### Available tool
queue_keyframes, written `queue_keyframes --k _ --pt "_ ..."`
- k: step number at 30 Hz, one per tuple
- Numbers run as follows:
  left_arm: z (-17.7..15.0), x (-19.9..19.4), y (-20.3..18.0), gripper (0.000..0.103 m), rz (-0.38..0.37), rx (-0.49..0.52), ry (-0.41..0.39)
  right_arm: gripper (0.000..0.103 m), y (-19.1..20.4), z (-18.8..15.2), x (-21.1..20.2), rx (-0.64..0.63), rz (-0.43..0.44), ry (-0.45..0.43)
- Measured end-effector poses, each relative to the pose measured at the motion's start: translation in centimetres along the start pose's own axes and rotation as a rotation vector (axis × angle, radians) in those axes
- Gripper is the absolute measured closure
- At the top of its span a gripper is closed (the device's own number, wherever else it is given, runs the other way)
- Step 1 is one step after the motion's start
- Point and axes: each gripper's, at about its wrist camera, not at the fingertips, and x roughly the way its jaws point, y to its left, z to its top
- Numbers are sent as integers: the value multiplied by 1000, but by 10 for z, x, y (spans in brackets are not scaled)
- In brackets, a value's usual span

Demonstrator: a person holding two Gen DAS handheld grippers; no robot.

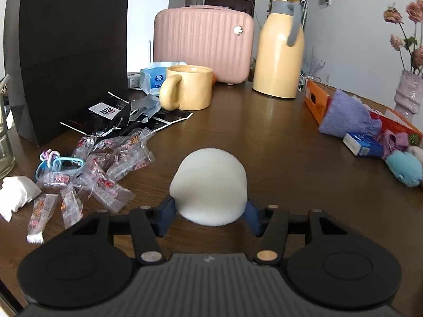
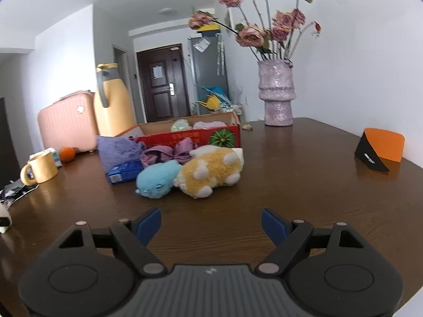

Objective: Organize soft objects
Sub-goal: 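Grasp the white round sponge with the left tool while the right tool grasps a white foam cube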

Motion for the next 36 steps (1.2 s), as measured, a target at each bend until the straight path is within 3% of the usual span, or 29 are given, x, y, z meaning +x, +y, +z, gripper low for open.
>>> queue_keyframes --k 6,15,21,23,27,29,32,36 --pt "11 18 7 55 3 -7 18 20 -13 9 18 17 -38 3" --pt "34 38 -40 55 -157 91 5 22 -51 51 79 45 -91 8" --pt "54 65 -79 55 -214 136 22 23 -70 81 138 76 6 33" --pt "61 72 -92 55 -228 156 19 35 -76 90 163 112 66 92" --pt "73 81 -116 55 -278 177 9 49 -77 101 203 140 133 151" --pt "77 85 -127 55 -292 189 1 72 -76 103 221 140 113 188" --pt "81 90 -140 55 -307 195 -3 85 -79 98 230 179 159 214" --pt "81 94 -150 55 -313 205 6 87 -79 101 220 165 144 168"
